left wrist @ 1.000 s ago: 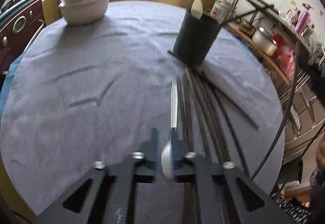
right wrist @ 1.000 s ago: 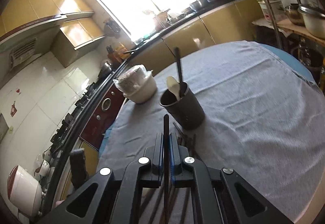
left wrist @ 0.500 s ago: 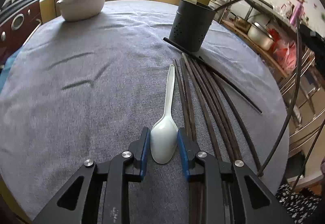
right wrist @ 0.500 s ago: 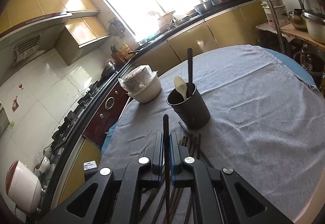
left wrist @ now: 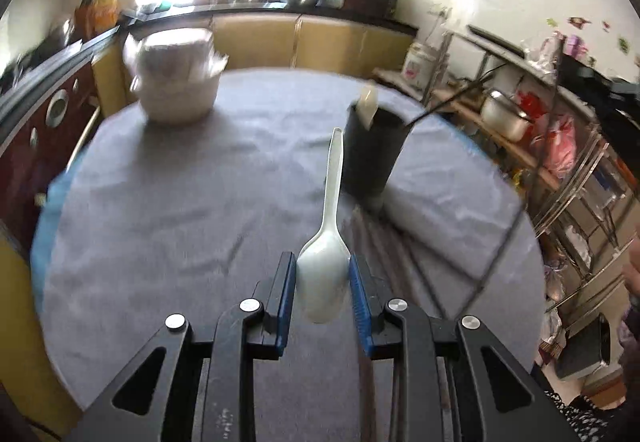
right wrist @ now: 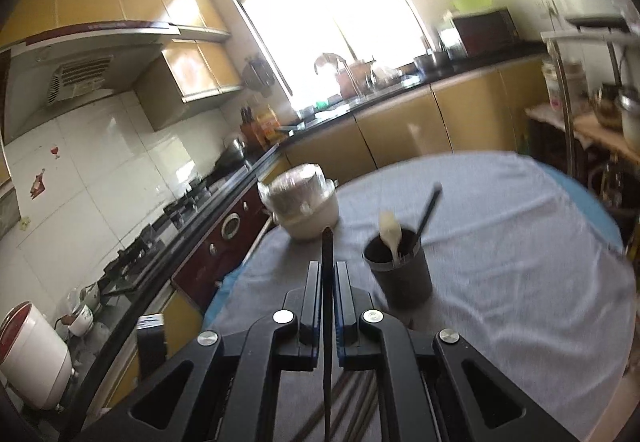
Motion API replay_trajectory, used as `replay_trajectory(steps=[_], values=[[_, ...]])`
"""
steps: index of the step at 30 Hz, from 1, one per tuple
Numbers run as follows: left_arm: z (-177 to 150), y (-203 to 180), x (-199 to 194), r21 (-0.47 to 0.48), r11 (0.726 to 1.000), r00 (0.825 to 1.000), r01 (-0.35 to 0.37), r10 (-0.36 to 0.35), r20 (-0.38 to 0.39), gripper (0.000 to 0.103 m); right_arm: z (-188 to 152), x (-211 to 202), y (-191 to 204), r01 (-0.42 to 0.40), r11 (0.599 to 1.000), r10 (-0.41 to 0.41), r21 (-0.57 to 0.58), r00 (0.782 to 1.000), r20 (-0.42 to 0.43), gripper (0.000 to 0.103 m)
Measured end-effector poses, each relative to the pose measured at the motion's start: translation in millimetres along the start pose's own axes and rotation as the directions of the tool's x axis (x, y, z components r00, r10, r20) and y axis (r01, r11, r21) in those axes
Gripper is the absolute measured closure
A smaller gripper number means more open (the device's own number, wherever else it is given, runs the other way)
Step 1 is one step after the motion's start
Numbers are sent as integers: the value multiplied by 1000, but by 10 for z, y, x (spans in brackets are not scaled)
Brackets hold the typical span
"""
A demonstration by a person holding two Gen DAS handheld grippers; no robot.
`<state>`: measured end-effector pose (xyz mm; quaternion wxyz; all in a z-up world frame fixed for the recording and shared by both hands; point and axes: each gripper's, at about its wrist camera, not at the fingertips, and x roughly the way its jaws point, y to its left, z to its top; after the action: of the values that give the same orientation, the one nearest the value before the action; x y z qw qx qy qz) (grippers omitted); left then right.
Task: Organize utensils
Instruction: 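Carry the white spoon with the left tool over the black holder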
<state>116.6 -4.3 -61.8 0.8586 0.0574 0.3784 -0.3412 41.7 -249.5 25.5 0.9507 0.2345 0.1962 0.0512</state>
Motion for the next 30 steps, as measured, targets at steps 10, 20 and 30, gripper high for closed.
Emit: replay_trajectory(steps=[10, 20, 30], values=[[729, -183, 84, 149, 989, 1000, 10, -8, -16, 74, 855, 49, 164, 66, 997, -56, -47, 980, 191, 97], [1117, -309, 475, 330, 944, 979, 8, 59, -193, 74, 1341, 348, 173, 263, 962, -228, -75, 921, 316, 97], [1196, -670, 784, 585, 810, 908, 47, 209, -364, 74, 1148, 880, 80, 350, 933, -315, -86, 908, 275, 97]])
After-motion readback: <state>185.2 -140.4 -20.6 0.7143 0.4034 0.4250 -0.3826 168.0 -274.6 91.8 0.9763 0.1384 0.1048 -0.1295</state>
